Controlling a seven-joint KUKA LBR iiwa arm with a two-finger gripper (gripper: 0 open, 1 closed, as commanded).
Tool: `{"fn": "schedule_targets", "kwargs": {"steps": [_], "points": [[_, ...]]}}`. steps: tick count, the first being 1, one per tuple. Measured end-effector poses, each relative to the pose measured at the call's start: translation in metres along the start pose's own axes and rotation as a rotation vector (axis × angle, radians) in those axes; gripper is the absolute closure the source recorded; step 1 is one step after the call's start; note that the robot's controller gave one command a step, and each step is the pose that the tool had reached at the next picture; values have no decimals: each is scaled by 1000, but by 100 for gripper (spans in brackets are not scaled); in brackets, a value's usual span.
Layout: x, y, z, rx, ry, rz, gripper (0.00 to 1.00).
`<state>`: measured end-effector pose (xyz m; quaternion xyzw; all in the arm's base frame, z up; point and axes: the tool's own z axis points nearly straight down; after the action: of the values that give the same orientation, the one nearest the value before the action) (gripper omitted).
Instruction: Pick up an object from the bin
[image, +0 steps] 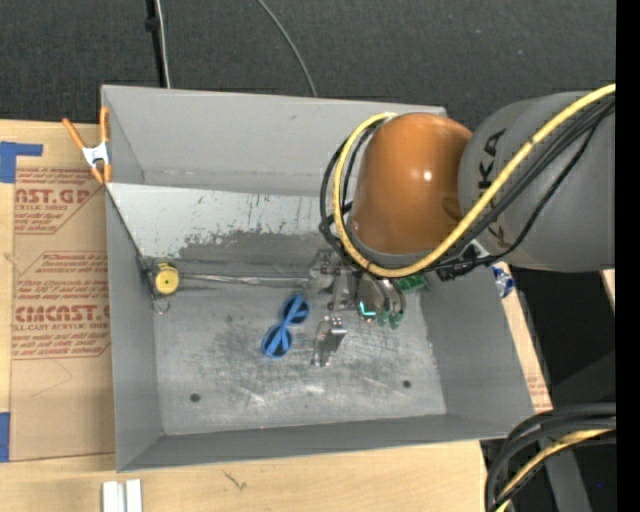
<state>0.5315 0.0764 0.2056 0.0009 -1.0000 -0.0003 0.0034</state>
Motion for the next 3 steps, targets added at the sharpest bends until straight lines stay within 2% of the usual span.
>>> {"fn": "schedule_targets", "kwargs": {"steps": [1, 2, 3], "points": [[-59, -8, 132, 0, -17, -385, 0], [-59, -32, 104, 3, -11, -528, 0], [-58, -18, 105, 2, -9, -577, 0]]}}
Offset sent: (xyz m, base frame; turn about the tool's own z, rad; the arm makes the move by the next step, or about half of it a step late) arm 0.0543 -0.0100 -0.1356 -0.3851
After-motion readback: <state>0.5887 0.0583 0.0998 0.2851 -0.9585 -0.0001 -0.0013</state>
